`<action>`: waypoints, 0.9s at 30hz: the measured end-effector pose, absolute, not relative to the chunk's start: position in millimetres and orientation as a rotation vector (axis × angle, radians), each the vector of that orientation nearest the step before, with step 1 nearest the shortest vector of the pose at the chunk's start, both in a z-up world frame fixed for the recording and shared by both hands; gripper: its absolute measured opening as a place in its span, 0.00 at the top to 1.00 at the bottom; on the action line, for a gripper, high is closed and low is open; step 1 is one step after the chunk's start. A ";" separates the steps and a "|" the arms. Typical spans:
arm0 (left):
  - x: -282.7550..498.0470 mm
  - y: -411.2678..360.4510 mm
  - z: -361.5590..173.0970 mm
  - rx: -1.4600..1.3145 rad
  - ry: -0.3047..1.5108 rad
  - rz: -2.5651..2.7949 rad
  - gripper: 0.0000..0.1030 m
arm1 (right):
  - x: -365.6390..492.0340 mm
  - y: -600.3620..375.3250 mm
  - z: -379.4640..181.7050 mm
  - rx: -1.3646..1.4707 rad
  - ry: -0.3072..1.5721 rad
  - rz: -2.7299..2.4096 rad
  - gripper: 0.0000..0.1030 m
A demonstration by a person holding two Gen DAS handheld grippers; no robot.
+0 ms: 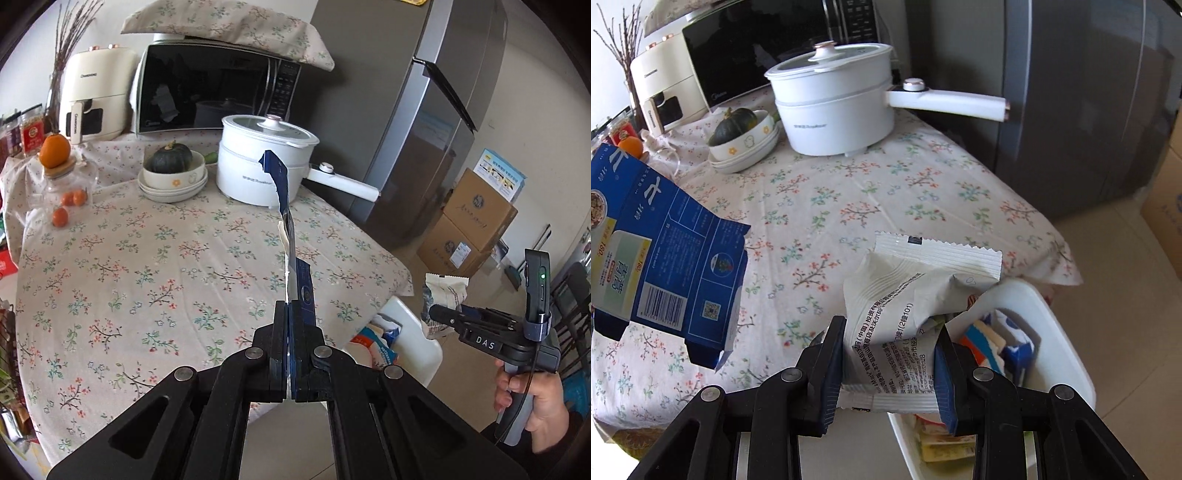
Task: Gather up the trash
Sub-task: 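Carry the blue box and white wrapper over the white bin and release both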
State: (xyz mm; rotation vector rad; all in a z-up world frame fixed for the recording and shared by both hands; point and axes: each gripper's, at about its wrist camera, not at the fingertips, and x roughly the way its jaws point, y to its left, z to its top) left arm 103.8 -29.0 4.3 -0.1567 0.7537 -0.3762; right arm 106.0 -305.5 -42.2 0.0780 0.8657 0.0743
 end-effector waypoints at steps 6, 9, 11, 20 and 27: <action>105.1 -88.9 -12.2 -0.122 0.800 -0.483 1.00 | 95.4 -338.8 -51.2 0.095 0.887 0.021 0.63; 106.3 -119.8 -20.4 -0.105 0.813 -0.532 1.00 | 90.1 -354.8 -57.8 0.109 0.907 -0.003 0.62; 108.1 -139.0 -25.8 -0.088 0.819 -0.560 1.00 | 87.6 -364.5 -61.4 0.119 0.919 -0.019 0.62; 119.9 -213.9 -65.8 -0.014 0.878 -0.645 1.00 | 75.0 -409.2 -73.3 0.168 0.954 -0.101 0.61; 135.0 -228.3 -93.4 0.017 0.917 -0.636 1.00 | 71.0 -424.7 -77.6 0.191 0.968 -0.125 0.61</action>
